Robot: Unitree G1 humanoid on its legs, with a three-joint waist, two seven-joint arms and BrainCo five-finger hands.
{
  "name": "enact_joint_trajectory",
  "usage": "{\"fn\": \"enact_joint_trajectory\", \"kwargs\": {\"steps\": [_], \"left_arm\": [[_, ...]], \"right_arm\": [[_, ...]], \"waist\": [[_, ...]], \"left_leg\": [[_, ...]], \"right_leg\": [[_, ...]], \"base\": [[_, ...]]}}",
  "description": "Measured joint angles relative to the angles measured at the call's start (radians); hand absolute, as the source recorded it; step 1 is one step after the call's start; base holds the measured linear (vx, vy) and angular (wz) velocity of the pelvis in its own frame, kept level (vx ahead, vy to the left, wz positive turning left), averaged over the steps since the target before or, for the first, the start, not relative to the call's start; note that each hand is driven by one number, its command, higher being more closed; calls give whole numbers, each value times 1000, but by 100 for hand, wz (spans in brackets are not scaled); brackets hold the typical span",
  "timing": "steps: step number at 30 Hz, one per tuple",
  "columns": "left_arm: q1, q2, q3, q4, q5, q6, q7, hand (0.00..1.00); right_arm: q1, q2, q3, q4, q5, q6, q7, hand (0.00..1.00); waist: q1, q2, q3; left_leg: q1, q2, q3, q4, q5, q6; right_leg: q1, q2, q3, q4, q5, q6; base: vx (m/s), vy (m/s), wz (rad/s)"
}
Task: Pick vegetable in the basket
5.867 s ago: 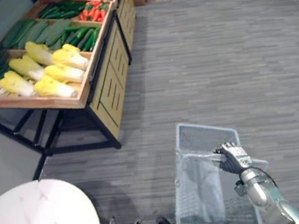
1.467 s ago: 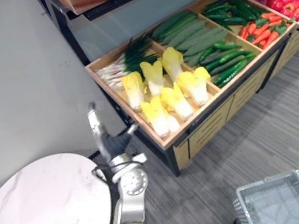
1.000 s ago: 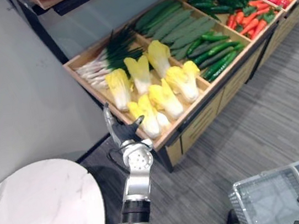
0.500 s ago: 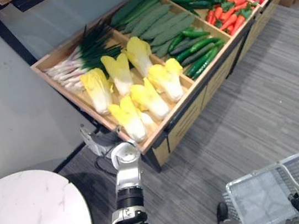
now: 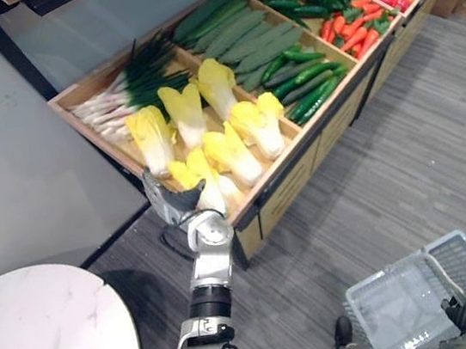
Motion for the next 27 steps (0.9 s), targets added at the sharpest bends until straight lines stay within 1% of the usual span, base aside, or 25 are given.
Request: {"fn": "enact_joint_trajectory", "kwargs": {"steps": [6, 8, 10, 13, 23, 27], "left_arm": [[0, 1, 1, 1, 0, 0, 1, 0], [0, 2, 2, 11, -2, 0, 8, 0], [0, 2, 3, 27, -3, 0, 22, 0], [-3, 3, 15, 38, -3, 0, 30, 0], [-45, 5, 52, 43, -9, 0, 42, 0], [-48, 6, 60, 55, -9, 0, 42, 0]], "right_arm": [[-1, 0, 9, 1, 0, 0, -3, 100], [-1, 0, 19, 1, 0, 0, -4, 100], [1, 4, 25, 5, 0, 0, -3, 100], [1, 5, 39, 8, 0, 0, -3, 100], [-1, 4, 50, -11, 0, 0, -4, 100], [-2, 2, 59, -13, 0, -1, -7, 100]], "waist": [[1, -2, -2], [0, -8, -4], [-3, -22, -13], [-3, -33, -20], [-8, -35, -21], [-23, -35, -21]], "left_leg": [[-3, 1, 3, -15, -2, -3], [-3, 1, 4, -26, -5, -7], [-4, -2, 5, -34, -5, -7], [-10, -4, 9, -35, -5, -7], [-42, -7, 28, -34, -5, -7], [-46, -6, 29, -34, -5, -7]], "right_leg": [[-16, 7, 7, 0, 4, -1], [-19, 11, 9, -6, 10, -2], [-21, 13, 12, -16, 16, -2], [-34, 13, 18, -16, 17, -2], [-82, 13, 41, -16, 18, -3], [-87, 14, 43, -18, 21, -5]], "base": [[-59, -4, -3], [-46, -3, -6], [-36, -3, -5], [-23, -9, -7], [-19, -10, -6], [-8, -5, 0]]}}
